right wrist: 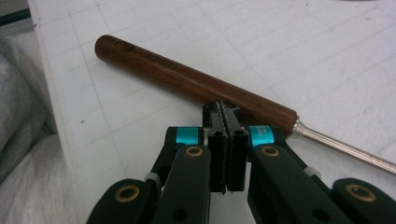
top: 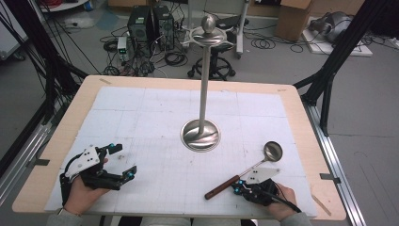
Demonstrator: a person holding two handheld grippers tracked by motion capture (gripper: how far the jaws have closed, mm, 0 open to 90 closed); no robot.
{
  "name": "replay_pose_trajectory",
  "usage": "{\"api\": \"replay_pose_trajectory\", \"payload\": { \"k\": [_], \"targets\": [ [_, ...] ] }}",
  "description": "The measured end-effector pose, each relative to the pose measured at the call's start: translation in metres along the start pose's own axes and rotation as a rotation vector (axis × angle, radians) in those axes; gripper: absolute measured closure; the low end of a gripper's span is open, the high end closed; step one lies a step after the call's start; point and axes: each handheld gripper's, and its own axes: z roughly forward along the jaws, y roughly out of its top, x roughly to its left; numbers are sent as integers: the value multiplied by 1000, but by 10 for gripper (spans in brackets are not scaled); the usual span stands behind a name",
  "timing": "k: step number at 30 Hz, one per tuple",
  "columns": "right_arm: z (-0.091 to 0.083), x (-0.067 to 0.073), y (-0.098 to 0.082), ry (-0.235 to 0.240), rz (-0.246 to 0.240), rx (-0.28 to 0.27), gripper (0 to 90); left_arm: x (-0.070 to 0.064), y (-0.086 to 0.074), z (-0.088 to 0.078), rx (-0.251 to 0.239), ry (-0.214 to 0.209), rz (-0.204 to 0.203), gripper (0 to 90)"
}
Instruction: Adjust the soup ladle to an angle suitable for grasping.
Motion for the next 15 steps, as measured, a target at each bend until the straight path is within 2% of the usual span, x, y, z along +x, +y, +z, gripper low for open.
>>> {"api": "replay_pose_trajectory", "payload": {
  "k": [5, 15],
  "targets": [
    [9, 1, 9, -23, -13, -1, 900, 0, 0, 0, -2, 3, 0, 18],
    [30, -1, 27, -46, -3, -3, 900, 0, 0, -1, -6, 0, 2, 17]
  ]
}}
